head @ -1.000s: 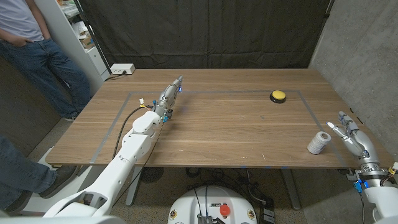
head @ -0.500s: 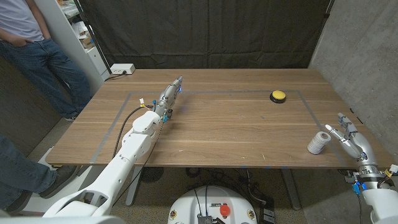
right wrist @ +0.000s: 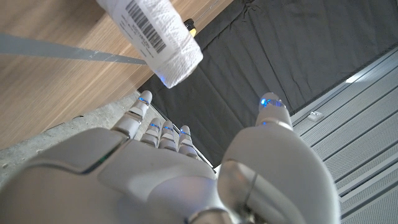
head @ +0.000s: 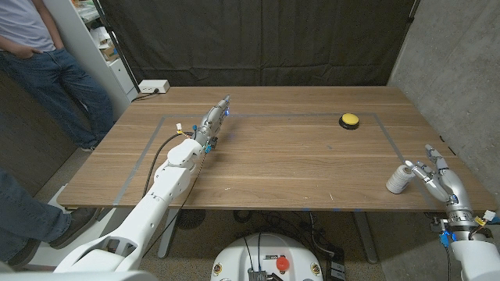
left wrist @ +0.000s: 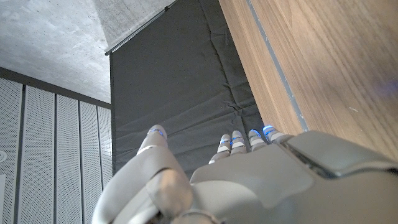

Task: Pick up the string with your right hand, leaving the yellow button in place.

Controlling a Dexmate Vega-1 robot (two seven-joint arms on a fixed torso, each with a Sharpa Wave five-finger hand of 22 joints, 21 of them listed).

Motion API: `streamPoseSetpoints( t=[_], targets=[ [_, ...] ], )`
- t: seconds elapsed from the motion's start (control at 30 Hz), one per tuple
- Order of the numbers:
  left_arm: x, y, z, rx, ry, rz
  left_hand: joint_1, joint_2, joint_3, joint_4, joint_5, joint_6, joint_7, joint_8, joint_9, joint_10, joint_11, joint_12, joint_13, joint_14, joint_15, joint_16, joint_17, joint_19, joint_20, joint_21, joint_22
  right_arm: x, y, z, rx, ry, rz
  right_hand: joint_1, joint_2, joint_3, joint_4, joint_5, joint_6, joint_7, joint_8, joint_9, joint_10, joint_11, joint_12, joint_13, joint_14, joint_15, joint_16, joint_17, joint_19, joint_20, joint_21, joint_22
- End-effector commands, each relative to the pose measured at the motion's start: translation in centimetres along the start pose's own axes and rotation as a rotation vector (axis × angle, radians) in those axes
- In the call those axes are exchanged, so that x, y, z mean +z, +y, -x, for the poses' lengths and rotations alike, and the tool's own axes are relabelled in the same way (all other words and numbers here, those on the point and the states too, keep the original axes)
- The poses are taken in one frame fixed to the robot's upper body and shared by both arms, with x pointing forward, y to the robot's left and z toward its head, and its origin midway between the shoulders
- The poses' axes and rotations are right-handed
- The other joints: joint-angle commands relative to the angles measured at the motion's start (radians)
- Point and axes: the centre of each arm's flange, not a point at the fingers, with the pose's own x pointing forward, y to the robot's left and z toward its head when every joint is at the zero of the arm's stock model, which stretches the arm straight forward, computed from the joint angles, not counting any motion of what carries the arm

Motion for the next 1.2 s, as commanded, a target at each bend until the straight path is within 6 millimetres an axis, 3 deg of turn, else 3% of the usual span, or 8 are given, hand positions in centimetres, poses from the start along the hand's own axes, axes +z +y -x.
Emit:
streamPoseSetpoints(
  t=[0.03,1.2],
  targets=[
    [0.0,0.0,-0.4,-0.002,0.004,-0.002,-0.001,0.010,0.003,-0.004,-0.005,0.003,0.006,0.003,0.002,-0.001,-0.004,0.002,0.002,-0.018,0.001,0.005,0.004,-0.057,0.009,-0.001,0.002,-0.5,0.6,0.4,-0.021,0.011,0.044,0.010,-0.002,-0.005,-0.002,0.007,-0.006,0.007,0.000,0.002,0.000,0.007,0.005,0.004,0.001,-0.006,0.005,0.003,0.011,-0.001,0.004,0.001],
    [0.6,-0.4,-1.4,-0.023,0.018,-0.025,-0.002,0.012,0.002,-0.008,-0.005,0.003,0.005,0.002,0.002,-0.002,-0.005,0.001,0.002,-0.019,0.002,0.004,0.004,-0.060,0.014,-0.004,0.002,-2.4,3.3,1.1,-0.066,0.031,0.136,0.016,-0.010,-0.023,-0.005,0.020,-0.037,0.026,-0.005,0.002,0.012,0.015,0.011,0.004,0.018,-0.002,0.012,0.002,0.032,-0.006,0.004,0.000]
  ],
)
